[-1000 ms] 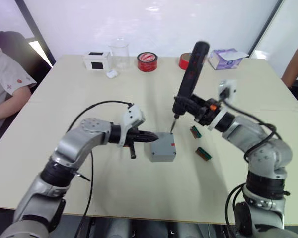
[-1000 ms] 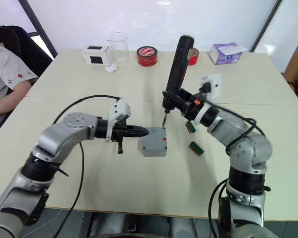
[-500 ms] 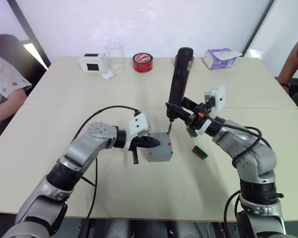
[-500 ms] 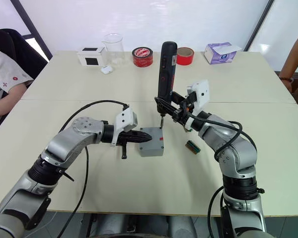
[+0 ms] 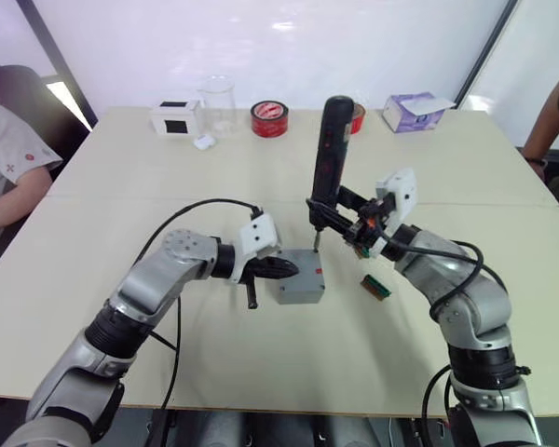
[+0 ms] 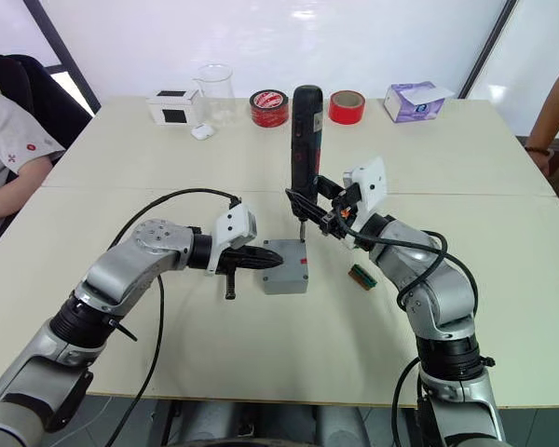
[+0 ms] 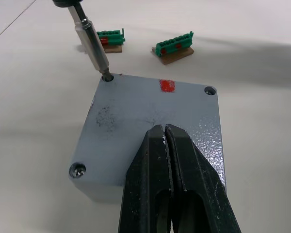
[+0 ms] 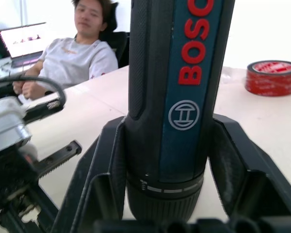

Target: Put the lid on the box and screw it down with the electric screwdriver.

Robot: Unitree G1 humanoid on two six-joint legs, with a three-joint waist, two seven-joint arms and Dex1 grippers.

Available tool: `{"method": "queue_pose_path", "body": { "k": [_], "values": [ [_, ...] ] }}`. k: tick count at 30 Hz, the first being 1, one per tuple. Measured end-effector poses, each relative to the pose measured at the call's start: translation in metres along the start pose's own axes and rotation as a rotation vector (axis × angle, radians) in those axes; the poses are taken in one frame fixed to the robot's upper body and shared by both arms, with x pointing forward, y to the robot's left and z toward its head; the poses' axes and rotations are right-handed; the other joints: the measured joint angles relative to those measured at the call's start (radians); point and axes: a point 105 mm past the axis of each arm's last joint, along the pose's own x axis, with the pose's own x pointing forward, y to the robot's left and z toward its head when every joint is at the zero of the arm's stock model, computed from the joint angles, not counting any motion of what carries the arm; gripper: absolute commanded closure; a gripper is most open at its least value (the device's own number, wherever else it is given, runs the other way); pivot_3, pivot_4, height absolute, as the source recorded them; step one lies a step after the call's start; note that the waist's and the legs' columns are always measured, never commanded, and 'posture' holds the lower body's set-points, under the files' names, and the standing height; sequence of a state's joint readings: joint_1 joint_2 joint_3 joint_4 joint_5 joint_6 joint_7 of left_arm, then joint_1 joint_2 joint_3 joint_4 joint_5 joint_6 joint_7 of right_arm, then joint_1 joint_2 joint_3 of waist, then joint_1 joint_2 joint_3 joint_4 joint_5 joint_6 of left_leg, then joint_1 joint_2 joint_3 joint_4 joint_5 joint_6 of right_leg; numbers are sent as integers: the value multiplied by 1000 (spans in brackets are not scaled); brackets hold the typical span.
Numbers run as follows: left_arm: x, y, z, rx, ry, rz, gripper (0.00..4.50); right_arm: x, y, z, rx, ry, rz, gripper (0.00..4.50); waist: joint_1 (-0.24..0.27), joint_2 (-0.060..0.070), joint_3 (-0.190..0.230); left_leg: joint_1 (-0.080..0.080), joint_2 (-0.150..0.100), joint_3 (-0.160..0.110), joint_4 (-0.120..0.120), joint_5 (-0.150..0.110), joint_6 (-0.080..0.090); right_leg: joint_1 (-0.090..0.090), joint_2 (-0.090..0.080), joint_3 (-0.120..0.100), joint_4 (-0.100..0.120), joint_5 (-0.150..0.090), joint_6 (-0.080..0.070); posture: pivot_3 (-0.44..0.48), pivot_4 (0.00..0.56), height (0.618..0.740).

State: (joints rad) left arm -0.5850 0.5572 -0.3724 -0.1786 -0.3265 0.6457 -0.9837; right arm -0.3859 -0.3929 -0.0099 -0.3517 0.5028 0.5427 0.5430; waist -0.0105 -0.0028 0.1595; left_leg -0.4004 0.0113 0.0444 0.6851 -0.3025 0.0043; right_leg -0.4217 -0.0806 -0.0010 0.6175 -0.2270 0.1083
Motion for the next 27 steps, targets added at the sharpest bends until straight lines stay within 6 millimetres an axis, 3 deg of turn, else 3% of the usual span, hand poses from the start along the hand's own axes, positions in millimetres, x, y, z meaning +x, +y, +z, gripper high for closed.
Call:
{"method": "queue_pose_path", "body": {
  "k": [5,27],
  "values": [
    [0,-2,-4,-1,18,-10,4500,-6,7,-11,-28,11,0,2691,0,-3,-2,14,1,0,-2,-2,3,14,0,0,-3,-3,-3,0,150,740],
    [0,-4,-9,-3,34,-12,4500,-7,9,-19,-38,31,-5,2691,0,-11,-17,16,3,-1,-2,-2,3,15,0,0,-2,-4,-5,0,150,740]
  ]
}}
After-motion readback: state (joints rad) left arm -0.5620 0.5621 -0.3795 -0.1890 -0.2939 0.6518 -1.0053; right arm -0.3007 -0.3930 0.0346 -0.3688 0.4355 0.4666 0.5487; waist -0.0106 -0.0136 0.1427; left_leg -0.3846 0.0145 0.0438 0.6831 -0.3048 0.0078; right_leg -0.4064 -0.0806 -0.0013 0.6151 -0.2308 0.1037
